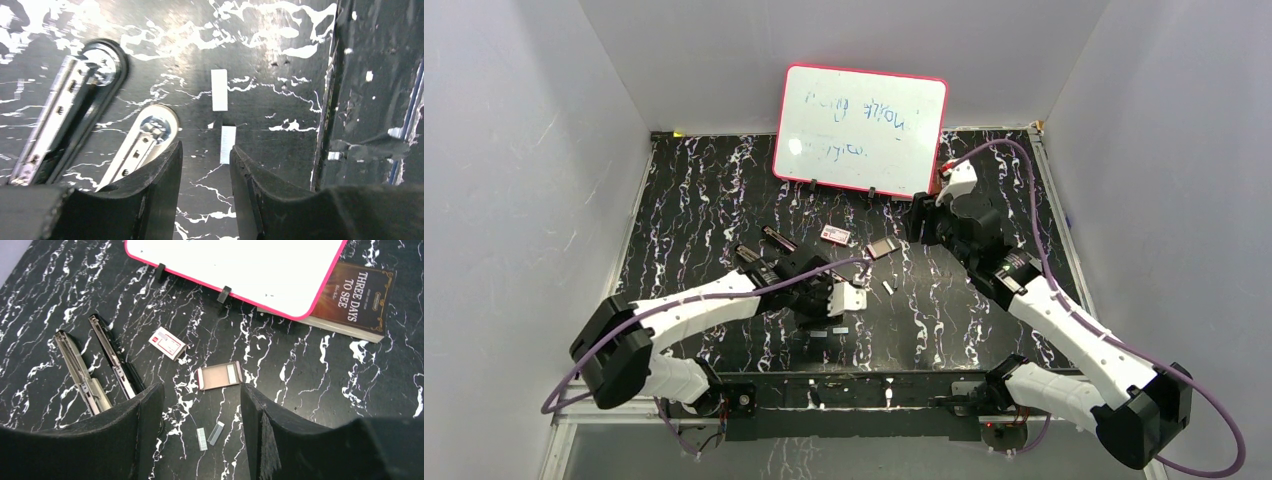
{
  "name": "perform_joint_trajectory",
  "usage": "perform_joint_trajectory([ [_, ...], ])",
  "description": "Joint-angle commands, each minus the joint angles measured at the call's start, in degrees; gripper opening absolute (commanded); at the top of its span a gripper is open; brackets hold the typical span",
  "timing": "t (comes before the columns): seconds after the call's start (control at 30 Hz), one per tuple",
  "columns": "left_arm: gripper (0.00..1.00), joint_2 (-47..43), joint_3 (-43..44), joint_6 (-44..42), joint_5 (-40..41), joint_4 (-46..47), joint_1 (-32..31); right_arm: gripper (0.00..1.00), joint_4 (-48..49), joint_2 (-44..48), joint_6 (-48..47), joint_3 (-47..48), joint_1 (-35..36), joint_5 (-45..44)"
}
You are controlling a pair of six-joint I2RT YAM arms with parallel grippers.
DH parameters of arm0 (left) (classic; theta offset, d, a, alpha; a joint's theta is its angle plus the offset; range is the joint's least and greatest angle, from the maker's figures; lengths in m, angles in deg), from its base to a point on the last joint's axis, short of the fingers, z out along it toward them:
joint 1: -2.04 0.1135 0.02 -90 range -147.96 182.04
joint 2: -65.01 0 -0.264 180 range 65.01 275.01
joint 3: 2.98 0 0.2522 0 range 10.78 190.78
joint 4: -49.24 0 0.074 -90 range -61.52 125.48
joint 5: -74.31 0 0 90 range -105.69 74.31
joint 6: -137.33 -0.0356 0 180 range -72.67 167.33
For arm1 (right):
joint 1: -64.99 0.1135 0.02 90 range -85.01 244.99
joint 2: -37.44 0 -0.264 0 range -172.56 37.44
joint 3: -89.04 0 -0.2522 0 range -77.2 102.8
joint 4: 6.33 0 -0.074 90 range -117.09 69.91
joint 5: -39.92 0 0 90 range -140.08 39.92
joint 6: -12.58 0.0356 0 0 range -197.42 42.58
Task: Load the staples into the stapler
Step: Place the staple at the center of the board, then adjust the staple at the center of the board.
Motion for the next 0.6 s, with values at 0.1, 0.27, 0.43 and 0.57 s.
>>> perform_joint_trajectory([
  [0.1,0.41,-8.5,-0.2,9.3,4.2,10.0,-0.1,0.65,2.1,-0.4,3.1,-4.1,0.0,-3.6],
  [0.27,0.56,-10.7,-0.5,20.0,12.7,18.2,0.0,0.66,-0.9,-6.0,5.6,-5.2,0.0,-2.2],
  [0.43,0.79,-9.2,2.9,30.0,21.3,17.3,0.1,0.65,-5.4,-12.6,9.4,-4.2,0.0,-1.2],
  [0.57,0.84,-7.6,5.4,32.5,23.4,14.3,0.2,0.64,-6.6,-15.9,13.9,-4.6,0.0,0.5],
])
